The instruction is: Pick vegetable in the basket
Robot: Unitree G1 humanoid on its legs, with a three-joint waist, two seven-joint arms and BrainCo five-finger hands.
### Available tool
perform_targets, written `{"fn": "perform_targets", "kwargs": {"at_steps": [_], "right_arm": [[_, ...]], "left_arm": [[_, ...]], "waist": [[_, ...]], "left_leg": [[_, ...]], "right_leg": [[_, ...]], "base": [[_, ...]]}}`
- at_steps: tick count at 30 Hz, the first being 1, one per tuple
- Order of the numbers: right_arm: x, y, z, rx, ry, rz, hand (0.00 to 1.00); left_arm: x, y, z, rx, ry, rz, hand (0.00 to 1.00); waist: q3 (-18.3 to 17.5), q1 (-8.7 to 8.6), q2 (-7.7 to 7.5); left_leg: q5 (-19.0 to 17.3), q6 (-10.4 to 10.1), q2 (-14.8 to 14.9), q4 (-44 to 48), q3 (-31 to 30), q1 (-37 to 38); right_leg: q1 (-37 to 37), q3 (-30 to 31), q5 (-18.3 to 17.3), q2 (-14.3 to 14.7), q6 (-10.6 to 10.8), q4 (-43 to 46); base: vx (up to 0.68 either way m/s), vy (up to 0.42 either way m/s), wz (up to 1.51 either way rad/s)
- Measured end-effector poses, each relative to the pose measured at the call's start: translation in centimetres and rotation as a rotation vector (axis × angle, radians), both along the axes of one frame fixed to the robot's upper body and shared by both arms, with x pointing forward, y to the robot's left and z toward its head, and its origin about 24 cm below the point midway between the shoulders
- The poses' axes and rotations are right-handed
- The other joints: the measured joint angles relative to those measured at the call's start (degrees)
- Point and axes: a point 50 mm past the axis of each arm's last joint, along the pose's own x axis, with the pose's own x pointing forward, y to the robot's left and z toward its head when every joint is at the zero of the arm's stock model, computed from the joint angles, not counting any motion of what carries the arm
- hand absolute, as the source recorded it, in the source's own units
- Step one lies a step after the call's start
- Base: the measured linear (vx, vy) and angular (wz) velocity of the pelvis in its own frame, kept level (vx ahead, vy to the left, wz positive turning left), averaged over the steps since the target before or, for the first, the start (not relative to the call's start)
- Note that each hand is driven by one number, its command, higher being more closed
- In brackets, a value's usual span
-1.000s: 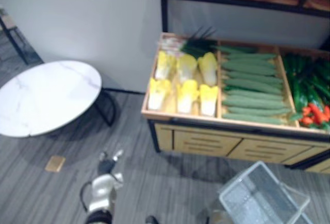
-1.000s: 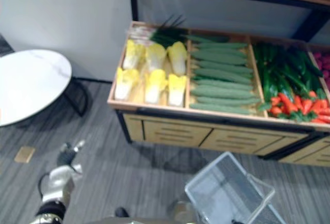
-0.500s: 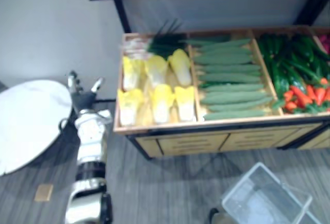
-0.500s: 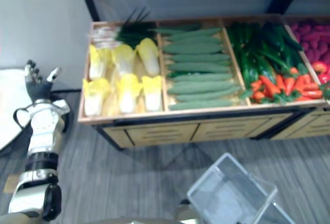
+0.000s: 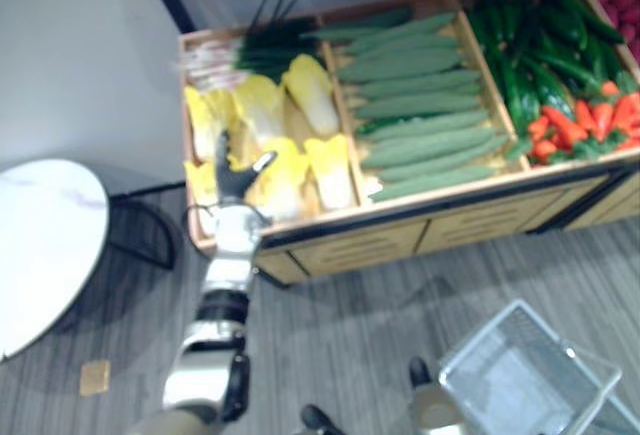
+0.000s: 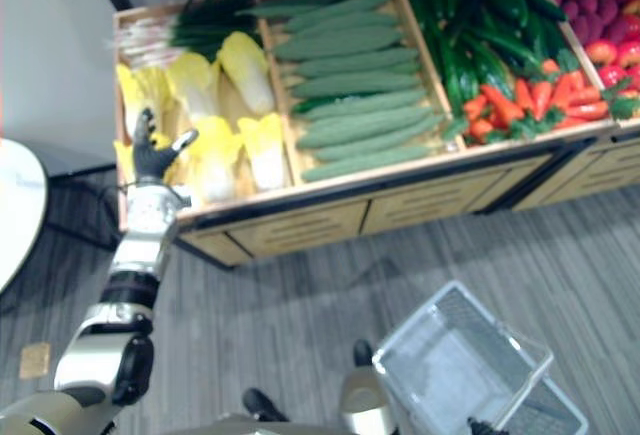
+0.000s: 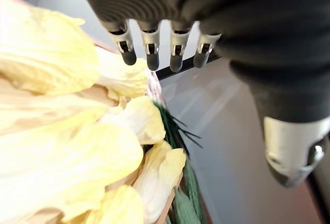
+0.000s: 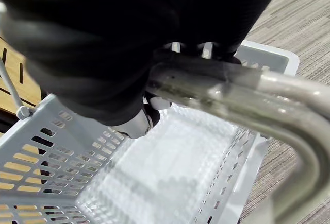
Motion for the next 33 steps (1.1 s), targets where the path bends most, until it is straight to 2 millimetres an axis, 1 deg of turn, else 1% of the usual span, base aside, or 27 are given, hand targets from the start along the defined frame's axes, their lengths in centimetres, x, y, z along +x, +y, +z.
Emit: {"fn": "perform_targets", "kwargs": {"at_steps": [1, 3, 7, 9, 12, 13, 17, 20, 23, 24, 26, 28, 30, 31, 33], "right_arm": [[0.2, 0.0, 0.0, -0.001, -0.003, 0.005, 1.0], [0.5, 0.0, 0.1, -0.011, -0.007, 0.014, 1.0], [1.1, -0.1, 0.4, -0.035, -0.024, 0.023, 1.0], [1.6, -0.1, 0.6, -0.047, -0.032, 0.043, 1.0], [2.3, -0.2, 1.0, -0.066, -0.06, 0.059, 1.0], [2.7, -0.1, 1.1, -0.07, -0.068, 0.077, 1.0], [3.9, 0.0, 1.6, -0.085, -0.102, 0.105, 1.0], [4.6, 0.3, 1.6, -0.083, -0.113, 0.125, 1.0], [5.7, 0.6, 1.9, -0.083, -0.143, 0.145, 1.0], [5.9, 0.7, 1.9, -0.085, -0.145, 0.155, 1.0], [6.8, 0.8, 2.3, -0.105, -0.168, 0.181, 1.0], [7.6, 1.0, 2.5, -0.111, -0.182, 0.205, 1.0], [8.4, 1.2, 2.8, -0.113, -0.207, 0.219, 1.0], [8.9, 1.5, 2.9, -0.113, -0.217, 0.238, 1.0], [9.2, 1.7, 3.0, -0.115, -0.225, 0.251, 1.0]], "left_arm": [[0.1, -0.2, 0.0, 0.012, 0.009, 0.0, 0.0], [0.1, -0.4, -0.3, 0.017, 0.023, 0.002, 0.0], [0.1, -0.3, -0.3, 0.015, 0.022, 0.01, 0.0], [0.2, -0.3, -0.1, 0.013, 0.017, 0.014, 0.0], [0.5, -0.2, 0.9, 0.007, -0.014, 0.03, 0.0], [0.7, -0.3, 1.4, 0.003, -0.031, 0.037, 0.0], [0.9, -0.1, 2.2, -0.011, -0.055, 0.058, 0.0], [1.4, -0.1, 3.2, -0.026, -0.079, 0.064, 0.0], [1.7, -0.2, 4.0, -0.032, -0.097, 0.067, 0.0], [1.7, -0.3, 4.1, -0.033, -0.095, 0.069, 0.0], [2.2, -0.3, 4.5, -0.046, -0.092, 0.082, 0.0], [2.3, -0.2, 4.8, -0.055, -0.095, 0.091, 0.0], [2.3, 0.1, 5.2, -0.071, -0.108, 0.106, 0.0], [2.3, 0.5, 5.2, -0.084, -0.111, 0.126, 0.0], [2.3, 0.8, 5.2, -0.099, -0.106, 0.142, 0.0]], "waist": [[0.71, -0.01, -0.05], [0.87, 0.17, 0.08], [1.26, 0.19, 0.34], [1.6, 0.49, 0.28], [2.2, 1.21, 0.23], [2.41, 1.84, 0.14], [3.13, 1.84, 0.02], [4.26, 1.84, -0.16], [5.01, 2.2, -0.47], [5.01, 2.32, -0.47], [6.11, 2.99, -0.69], [6.6, 3.1, -0.93], [7.72, 3.5, -1.32], [7.9, 3.93, -1.55], [7.91, 4.11, -1.57]], "left_leg": [[0.0, 0.0, 0.07, -0.15, 0.33, -0.06], [0.0, 0.0, 0.06, -0.41, 1.35, -0.57], [0.01, 0.0, 0.12, -1.03, 2.09, -1.87], [0.01, 0.0, 0.06, -1.01, 2.87, -2.14], [0.07, 0.06, 0.05, -0.93, 3.87, -3.47], [0.11, 0.1, 0.07, -0.93, 4.7, -4.14], [0.13, 0.12, 0.17, -0.92, 6.21, -4.88], [0.14, 0.1, 0.53, -0.73, 6.8, -4.88], [0.12, 0.07, 1.05, 0.05, 8.1, -5.53], [0.12, 0.07, 1.14, 0.15, 8.39, -5.9], [0.12, 0.07, 1.27, 0.26, 9.33, -6.22], [0.11, 0.06, 1.36, 0.54, 9.53, -7.01], [0.11, 0.06, 1.54, 0.72, 10.11, -7.14], [0.09, 0.03, 1.77, 1.02, 10.58, -7.63], [0.1, 0.04, 1.94, 1.14, 10.64, -8.3]], "right_leg": [[-0.37, 0.29, 0.32, 0.16, 0.03, 0.0], [-1.43, 1.0, 0.79, 0.31, 0.09, 0.04], [-3.36, 1.31, 1.72, 0.29, 0.25, 0.17], [-4.11, 1.92, 2.02, 0.24, 0.31, 0.31], [-6.08, 2.71, 2.36, 0.27, 0.35, 0.48], [-7.18, 3.33, 2.93, 0.39, 0.31, 0.33], [-8.78, 4.65, 3.57, 0.73, 0.29, 0.28], [-8.98, 4.67, 3.6, 1.0, 0.26, 0.34], [-10.1, 4.71, 3.6, 1.21, 0.26, 0.87], [-10.6, 4.75, 3.6, 1.25, 0.26, 1.07], [-11.71, 5.23, 3.62, 1.43, 0.24, 1.81], [-12.81, 5.35, 3.62, 1.45, 0.23, 2.18], [-13.23, 5.64, 3.86, 1.64, -0.09, 2.22], [-13.9, 5.91, 4.07, 1.87, -0.3, 2.21], [-14.55, 5.9, 4.23, 2.02, -0.4, 2.18]], "base": [[-0.11, -0.007, -0.1], [-0.1, 0.001, -0.15], [-0.11, -0.009, -0.08], [-0.07, -0.008, -0.12], [-0.06, -0.013, -0.15], [-0.03, -0.01, -0.22], [0.0, -0.01, -0.21], [0.01, -0.017, -0.06], [-0.01, -0.022, -0.1], [-0.03, -0.037, -0.12], [-0.04, -0.035, -0.13], [-0.04, -0.031, -0.08], [-0.04, -0.044, -0.11], [-0.03, -0.045, -0.1], [-0.02, -0.051, -0.05]]}}
